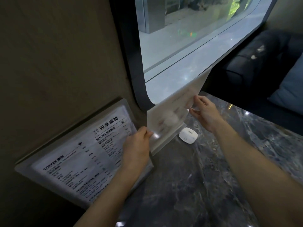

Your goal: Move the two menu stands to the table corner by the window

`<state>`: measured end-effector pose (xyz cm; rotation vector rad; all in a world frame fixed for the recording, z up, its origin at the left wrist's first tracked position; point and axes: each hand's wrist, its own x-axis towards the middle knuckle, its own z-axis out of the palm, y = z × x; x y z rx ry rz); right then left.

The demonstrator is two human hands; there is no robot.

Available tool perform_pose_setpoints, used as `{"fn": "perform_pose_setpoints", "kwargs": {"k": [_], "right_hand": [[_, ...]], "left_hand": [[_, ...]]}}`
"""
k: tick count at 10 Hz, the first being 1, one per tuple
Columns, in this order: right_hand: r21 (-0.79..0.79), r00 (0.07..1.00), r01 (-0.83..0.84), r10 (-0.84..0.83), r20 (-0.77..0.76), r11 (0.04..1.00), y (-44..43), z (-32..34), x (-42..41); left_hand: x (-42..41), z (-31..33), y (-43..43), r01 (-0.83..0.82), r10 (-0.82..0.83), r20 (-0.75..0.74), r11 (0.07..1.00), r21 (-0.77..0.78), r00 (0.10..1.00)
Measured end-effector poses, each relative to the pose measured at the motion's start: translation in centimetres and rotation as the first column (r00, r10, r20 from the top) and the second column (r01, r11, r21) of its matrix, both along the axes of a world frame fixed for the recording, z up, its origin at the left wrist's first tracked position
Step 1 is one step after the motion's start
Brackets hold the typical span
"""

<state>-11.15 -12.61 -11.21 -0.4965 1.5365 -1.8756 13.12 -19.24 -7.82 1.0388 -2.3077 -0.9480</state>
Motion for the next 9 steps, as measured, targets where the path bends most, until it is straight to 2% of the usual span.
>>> {"fn": "perform_pose_setpoints", "kwargs": {"k": [3, 6, 9], "right_hand": [[0.166, 0.997, -0.056, 0.063, -0.037, 0.985, -1.7, -0.2, -0.2], [0.283, 0.992, -0.034, 0.067, -0.105, 0.959, -2.3, 0.8, 0.1], [0.31, 0.975, -0.014, 0.082, -0.205, 0.951, -2.3, 1.6, 0.8]], "left_hand": [[0.3, 2.3, -0.5, -0.063, 0.041, -0.157, 0.989, -0.135, 0.987], [0.3, 3.0, -1.2, -0.097, 0.074, -0.278, 0.993, -0.071, 0.958], [0.3, 4.7, -1.4, -0.142, 0.089, -0.327, 0.979, -0.143, 0.941]]}}
